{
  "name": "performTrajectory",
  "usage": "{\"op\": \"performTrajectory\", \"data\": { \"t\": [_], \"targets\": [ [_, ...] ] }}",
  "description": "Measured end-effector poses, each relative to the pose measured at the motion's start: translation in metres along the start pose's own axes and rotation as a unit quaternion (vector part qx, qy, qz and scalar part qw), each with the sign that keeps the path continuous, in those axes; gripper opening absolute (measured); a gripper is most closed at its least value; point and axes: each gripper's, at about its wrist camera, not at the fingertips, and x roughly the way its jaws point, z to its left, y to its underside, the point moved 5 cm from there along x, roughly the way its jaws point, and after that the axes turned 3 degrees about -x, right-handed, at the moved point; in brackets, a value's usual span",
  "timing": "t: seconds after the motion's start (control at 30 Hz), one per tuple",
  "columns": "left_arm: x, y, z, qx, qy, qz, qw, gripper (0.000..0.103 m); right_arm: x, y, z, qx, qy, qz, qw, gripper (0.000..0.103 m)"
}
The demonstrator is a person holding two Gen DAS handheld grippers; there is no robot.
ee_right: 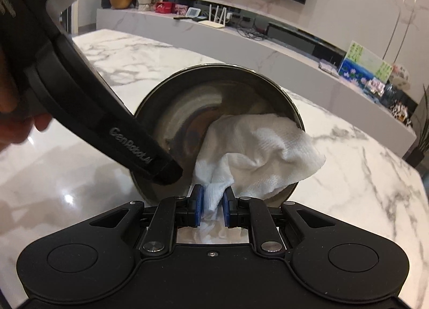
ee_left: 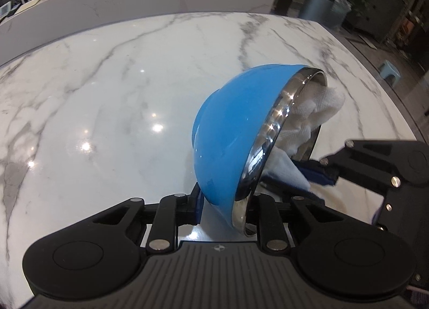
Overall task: Clean bowl
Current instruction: 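Rotate the bowl with the left tool while the right tool keeps wiping inside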
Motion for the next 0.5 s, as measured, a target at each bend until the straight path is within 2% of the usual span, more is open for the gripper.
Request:
{"op": "performTrajectory", "data": {
  "t": [0.1, 0.23, 0.3, 0.5],
  "targets": [
    [0.0, 0.002, -0.002, 0.01, 0.007, 0.008, 0.9999, 0.019, 0.001, 0.002, 0.003, -0.03, 0.026, 0.002, 0.999, 0.013],
    [0.0, 0.002, -0.003, 0.025, 0.008, 0.016, 0.9995, 0.019, 0.0, 0.005, 0.013, -0.108, 0.075, 0.0, 0.991, 0.013],
    [-0.001, 0.002, -0.002, 0.024, 0.009, 0.017, 0.9995, 0.019, 0.0, 0.007, 0.017, -0.124, 0.082, 0.0, 0.989, 0.013],
    [-0.002, 0.002, 0.001, 0.011, 0.01, 0.005, 0.9999, 0.02, 0.001, 0.006, 0.008, -0.073, 0.054, 0.009, 0.996, 0.013]
  ]
}}
